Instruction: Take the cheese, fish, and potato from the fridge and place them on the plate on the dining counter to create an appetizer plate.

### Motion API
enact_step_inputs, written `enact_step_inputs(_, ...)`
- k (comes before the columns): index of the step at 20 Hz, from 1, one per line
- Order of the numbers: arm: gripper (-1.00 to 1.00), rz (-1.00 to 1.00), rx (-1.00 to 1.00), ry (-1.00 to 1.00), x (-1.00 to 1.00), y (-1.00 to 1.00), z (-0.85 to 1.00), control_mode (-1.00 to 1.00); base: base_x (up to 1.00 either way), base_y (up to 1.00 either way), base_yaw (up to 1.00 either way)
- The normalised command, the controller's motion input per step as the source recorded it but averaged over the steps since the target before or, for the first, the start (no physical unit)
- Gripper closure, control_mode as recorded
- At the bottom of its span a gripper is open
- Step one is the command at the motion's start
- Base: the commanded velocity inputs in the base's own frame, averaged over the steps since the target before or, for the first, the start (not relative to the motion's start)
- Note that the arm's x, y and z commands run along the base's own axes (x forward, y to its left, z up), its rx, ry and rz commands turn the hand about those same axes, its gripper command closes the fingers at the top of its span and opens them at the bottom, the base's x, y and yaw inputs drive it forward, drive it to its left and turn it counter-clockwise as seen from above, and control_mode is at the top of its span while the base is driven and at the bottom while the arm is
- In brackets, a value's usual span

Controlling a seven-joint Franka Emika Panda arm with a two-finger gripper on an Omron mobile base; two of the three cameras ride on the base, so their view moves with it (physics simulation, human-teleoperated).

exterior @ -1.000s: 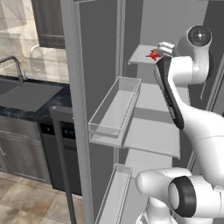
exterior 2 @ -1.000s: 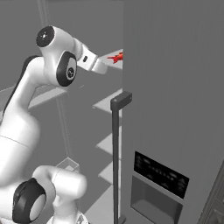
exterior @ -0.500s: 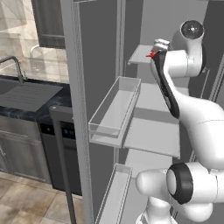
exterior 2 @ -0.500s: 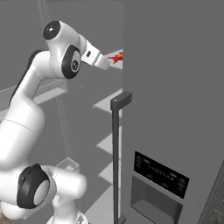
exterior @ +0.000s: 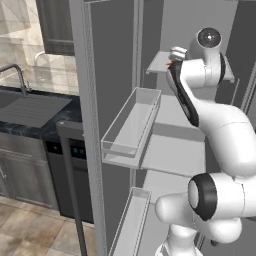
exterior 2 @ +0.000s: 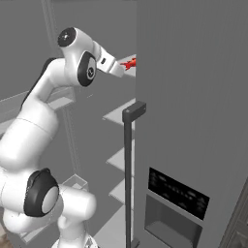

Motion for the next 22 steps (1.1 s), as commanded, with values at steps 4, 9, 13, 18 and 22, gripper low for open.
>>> enact_step_inputs(4, -1.0, 0.0, 0.0, 0.0, 0.57, -0.09, 0.0, -1.0, 0.0, 0.0, 0.0)
enact_step_inputs(9, -1.0, 0.0, -0.01, 0.03, 0.46, -0.11, 0.0, -1.0, 0.0, 0.0, 0.0)
enact_step_inputs(13, -1.0, 0.0, 0.0, 0.07, 0.35, -0.1, 0.0, -1.0, 0.0, 0.0, 0.0)
enact_step_inputs(18, -1.0, 0.0, 0.0, 0.09, 0.29, -0.08, -0.02, -1.0, 0.0, 0.0, 0.0)
enact_step_inputs(22, -1.0, 0.0, 0.0, 0.08, 0.36, -0.03, -0.14, -1.0, 0.0, 0.0, 0.0)
